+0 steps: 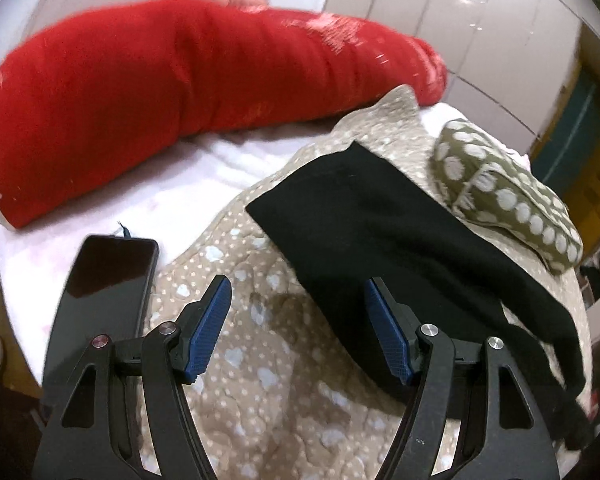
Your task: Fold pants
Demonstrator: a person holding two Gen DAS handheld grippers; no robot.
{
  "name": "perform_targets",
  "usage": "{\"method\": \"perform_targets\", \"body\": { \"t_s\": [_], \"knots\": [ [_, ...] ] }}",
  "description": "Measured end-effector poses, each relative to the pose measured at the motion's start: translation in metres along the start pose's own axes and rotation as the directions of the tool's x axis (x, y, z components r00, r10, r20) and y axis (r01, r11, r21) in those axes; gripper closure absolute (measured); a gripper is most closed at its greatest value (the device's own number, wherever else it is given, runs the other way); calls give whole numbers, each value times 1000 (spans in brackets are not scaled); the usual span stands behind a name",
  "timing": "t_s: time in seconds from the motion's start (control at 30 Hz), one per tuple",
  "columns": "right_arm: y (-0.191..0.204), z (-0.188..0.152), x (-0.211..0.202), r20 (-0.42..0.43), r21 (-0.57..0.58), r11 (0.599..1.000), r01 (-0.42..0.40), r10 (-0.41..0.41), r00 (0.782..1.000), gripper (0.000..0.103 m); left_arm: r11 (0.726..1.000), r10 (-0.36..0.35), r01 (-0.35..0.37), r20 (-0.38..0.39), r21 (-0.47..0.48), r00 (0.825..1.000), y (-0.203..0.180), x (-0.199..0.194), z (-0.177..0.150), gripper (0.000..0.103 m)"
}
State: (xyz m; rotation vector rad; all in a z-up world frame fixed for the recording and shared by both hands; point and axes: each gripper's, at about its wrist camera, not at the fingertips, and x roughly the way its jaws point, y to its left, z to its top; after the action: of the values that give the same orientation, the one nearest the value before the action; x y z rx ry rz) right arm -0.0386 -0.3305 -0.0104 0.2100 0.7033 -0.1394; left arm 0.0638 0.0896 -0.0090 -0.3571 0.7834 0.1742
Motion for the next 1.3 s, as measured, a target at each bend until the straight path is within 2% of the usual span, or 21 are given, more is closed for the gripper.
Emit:
{"method": "perform_targets", "body": {
  "t_s": [0.1,0.23,0.37,0.5,0.57,0.63,0.73,0.87,0.9,0.93,1.0,1.03,1.07,1.1,1.17,1.3],
  "knots": [
    [-20,2,6,-33,52,998,-23,25,999,24,999,-14,12,-35,-44,999,4,15,4,34],
    [-24,2,9,-78,59,998,-19,24,997,24,995,-60,50,-126,-81,990,4,34,1,34],
    [-18,-3,-11,-91,1,995,-100,100,991,24,996,-61,50,-150,-76,987,-1,44,-3,34],
    [-23,-20,-16,-162,-35,985,-170,162,973,24,997,-77,71,-182,-44,980,-13,53,-5,34],
    [-36,-30,-18,-172,-16,995,-102,98,980,24,998,-70,69,-189,-15,979,-20,56,-5,34],
    [-51,-34,-19,-167,27,997,-71,75,983,24,998,-69,70,-191,2,979,-23,57,-4,34],
    [-73,-33,-12,-172,164,980,-113,141,975,24,997,-71,70,-198,-10,978,-24,61,-2,34],
    [-71,-26,9,-124,288,918,-274,319,940,24,997,-75,71,-203,-26,976,-22,63,2,34],
    [-69,-26,17,-106,312,902,-300,347,932,33,997,-79,72,-202,-41,976,-22,65,3,34],
    [-69,-26,22,-98,329,896,-298,346,933,59,996,-81,72,-199,-55,977,-21,66,5,34],
    [-70,-23,33,-86,365,893,-264,315,945,82,995,-90,80,-194,-57,977,-24,68,7,35],
    [-73,-22,34,-59,378,886,-268,311,948,87,995,-93,86,-188,-44,978,-27,68,8,54],
    [-75,-20,33,-49,376,888,-266,306,951,88,996,-86,83,-190,-28,978,-30,68,8,84],
    [-76,-16,30,-43,361,895,-260,295,955,90,996,-87,86,-198,-12,976,-33,67,7,89],
    [-75,-7,16,-14,303,921,-244,260,965,91,995,-93,96,-173,10,981,-37,56,8,93],
    [-80,12,-16,56,251,933,-258,253,966,91,986,-162,167,-143,25,976,-43,20,11,94]
  ]
}}
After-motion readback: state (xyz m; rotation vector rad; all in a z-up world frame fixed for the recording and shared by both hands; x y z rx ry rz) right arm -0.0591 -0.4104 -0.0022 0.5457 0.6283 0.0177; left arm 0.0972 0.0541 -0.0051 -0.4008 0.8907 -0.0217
